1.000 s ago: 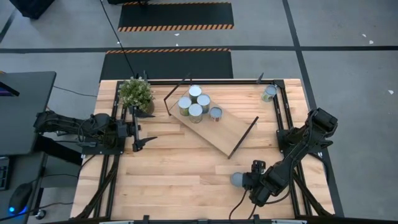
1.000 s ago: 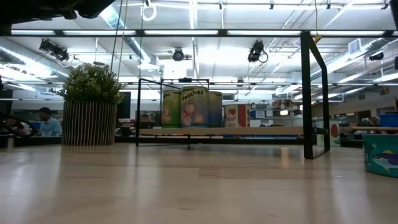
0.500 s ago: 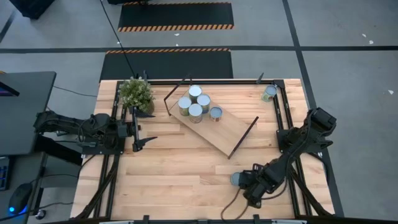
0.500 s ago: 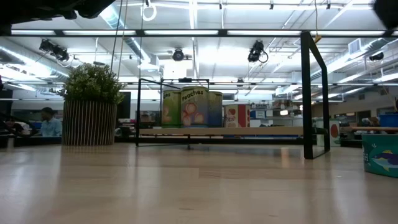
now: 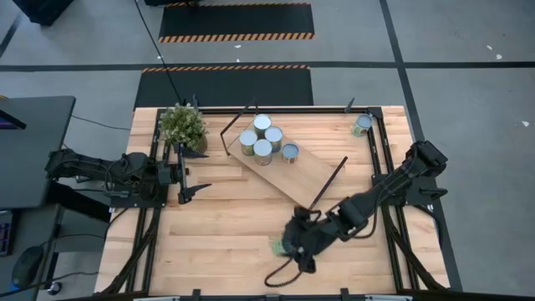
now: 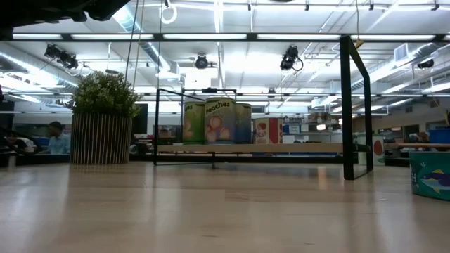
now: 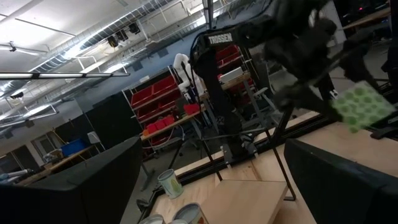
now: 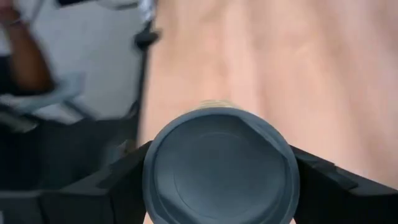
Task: Pick and place cans onto a shelf
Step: Put the canned green peas on the shelf
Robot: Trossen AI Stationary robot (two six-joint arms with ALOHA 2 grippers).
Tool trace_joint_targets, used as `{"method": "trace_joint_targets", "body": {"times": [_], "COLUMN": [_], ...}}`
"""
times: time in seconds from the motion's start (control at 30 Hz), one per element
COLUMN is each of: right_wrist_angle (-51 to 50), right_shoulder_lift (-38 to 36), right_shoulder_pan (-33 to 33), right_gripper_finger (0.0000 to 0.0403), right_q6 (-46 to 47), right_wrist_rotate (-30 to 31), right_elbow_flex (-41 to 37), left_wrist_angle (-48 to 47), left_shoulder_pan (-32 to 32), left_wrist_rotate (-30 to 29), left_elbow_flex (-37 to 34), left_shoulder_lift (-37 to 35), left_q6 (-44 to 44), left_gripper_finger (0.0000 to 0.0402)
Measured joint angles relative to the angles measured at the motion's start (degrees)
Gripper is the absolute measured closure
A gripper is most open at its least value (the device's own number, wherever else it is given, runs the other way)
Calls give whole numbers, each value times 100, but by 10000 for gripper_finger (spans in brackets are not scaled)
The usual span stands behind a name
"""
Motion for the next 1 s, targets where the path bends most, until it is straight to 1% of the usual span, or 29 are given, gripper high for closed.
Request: {"method": "trace_joint_targets", "body": {"times": [0.1, 0.2, 0.37, 0.43, 0.53, 0.6, 0.77, 1.0], "right_wrist_angle": [-191, -388, -1017, -1186, -1012, -1025, -1348, -1839], "right_shoulder_lift": [0, 0, 0, 2, 204, 432, 934, 1338], "right_shoulder_pan": [-309, -793, -1812, -2195, -2631, -2794, -3035, -3206], "right_gripper_finger": [95, 95, 94, 94, 94, 94, 94, 94], "right_q6": [-432, -585, -603, -726, -856, -1020, -1053, -996], "right_wrist_rotate": [560, 769, 734, 506, 110, 32, 118, 359], "right_elbow_flex": [174, 198, 195, 195, 206, 202, 452, 852], "left_wrist_angle": [2, 2, 2, 0, 1, 0, -27, -44], "left_shoulder_pan": [0, 0, 0, 0, 0, 0, 0, 0], "left_wrist_rotate": [0, 0, 0, 0, 0, 0, 0, 0], "left_elbow_flex": [0, 0, 0, 0, 0, 0, 0, 0], "left_shoulder_lift": [0, 0, 0, 0, 0, -2, -2, 0], "left_q6": [0, 0, 0, 0, 52, 142, 152, 151], "left_gripper_finger": [3, 3, 3, 3, 3, 3, 3, 3]}}
